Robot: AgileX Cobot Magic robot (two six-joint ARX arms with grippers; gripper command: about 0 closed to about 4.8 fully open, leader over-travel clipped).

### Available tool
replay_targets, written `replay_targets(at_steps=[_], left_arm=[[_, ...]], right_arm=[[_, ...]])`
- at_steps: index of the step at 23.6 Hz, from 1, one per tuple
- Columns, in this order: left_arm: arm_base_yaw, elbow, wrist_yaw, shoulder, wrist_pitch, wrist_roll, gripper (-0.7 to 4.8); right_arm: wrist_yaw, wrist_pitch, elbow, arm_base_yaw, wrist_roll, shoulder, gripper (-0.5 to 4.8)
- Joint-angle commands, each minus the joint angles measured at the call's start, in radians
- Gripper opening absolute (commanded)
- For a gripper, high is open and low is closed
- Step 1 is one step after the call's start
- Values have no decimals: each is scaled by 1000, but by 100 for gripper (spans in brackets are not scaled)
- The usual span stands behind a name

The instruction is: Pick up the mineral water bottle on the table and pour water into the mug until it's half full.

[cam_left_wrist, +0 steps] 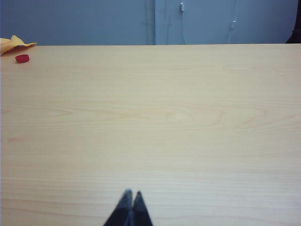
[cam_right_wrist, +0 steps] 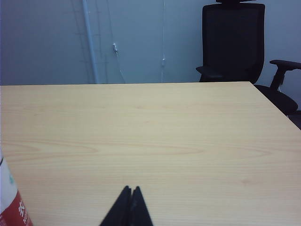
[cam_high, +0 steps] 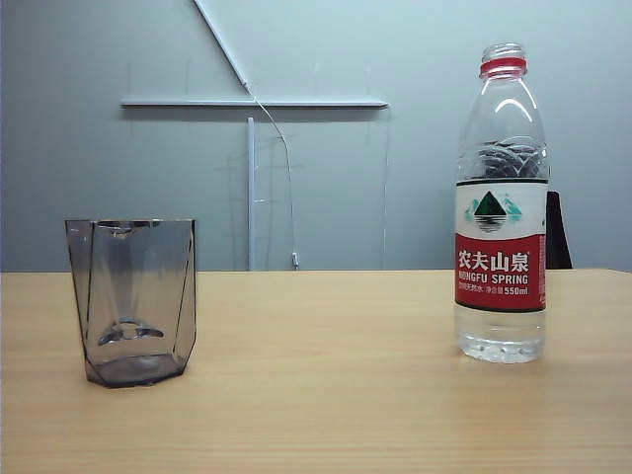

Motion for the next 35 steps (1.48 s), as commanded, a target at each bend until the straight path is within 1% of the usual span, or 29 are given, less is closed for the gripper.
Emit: replay_targets(at_steps=[1, 10, 12, 13, 14, 15, 17, 18, 19, 20, 21, 23, 24, 26, 28, 29, 30, 31, 32, 33, 34, 35], left_arm=[[2, 2, 2, 2, 10, -3, -2], [-5, 2, 1, 2, 10, -3, -2], [-60, 2, -3, 2, 10, -3, -2], [-132, 2, -3, 2, 10, -3, -2], [-172, 2, -3, 2, 10, -3, -2], [-275, 2, -3, 2, 10, -3, -2], [-487, 2, 1, 2, 10, -3, -2], [-544, 2, 2, 2, 10, -3, -2], [-620, 2, 5, 2, 10, -3, -2], [-656, 2, 5, 2, 10, -3, -2], [-694, 2, 5, 2, 10, -3, -2], [-716, 2, 4, 2, 10, -3, -2], [-728, 2, 3, 2, 10, -3, -2], [-742, 2, 1, 2, 10, -3, -2], [-748, 2, 2, 2, 10, -3, -2], [-748, 2, 1, 2, 10, -3, -2], [-748, 2, 2, 2, 10, -3, -2], [-748, 2, 2, 2, 10, -3, -2], [-748, 2, 2, 2, 10, -3, -2], [-748, 2, 2, 2, 10, -3, -2], [-748, 2, 2, 2, 10, -3, -2], [-748, 2, 2, 2, 10, -3, -2]], right_arm=[[1, 15, -5, 2, 0, -2, 0], [1, 10, -5, 2, 1, -2, 0], [-5, 6, -5, 2, 39, -2, 0], [-27, 8, -4, 2, 113, -2, 0], [-43, 9, -4, 2, 151, -2, 0], [-98, 9, -1, 3, 220, -2, 0], [-214, 3, 9, 6, 290, -2, 1], [-229, -3, 15, 8, 303, -1, 1], [-262, -40, 40, 13, 331, -1, 1], [-271, -67, 57, 17, 334, -1, 0], [-272, -149, 100, 29, 333, -1, 0], [-272, -218, 141, 43, 331, 0, 1], [-276, -271, 181, 64, 322, 3, 2], [-280, -283, 196, 97, 322, 4, 25], [-278, -292, 196, 147, 322, 11, 73], [-275, -292, 196, 189, 323, 23, 138], [-259, -284, 196, 230, 323, 34, 219], [-237, -282, 195, 257, 321, 36, 285], [-182, -274, 188, 301, 304, 47, 436], [-151, -260, 177, 328, 287, 54, 479], [-122, -213, 150, 372, 276, 76, 479], [-112, -177, 132, 394, 271, 90, 479]])
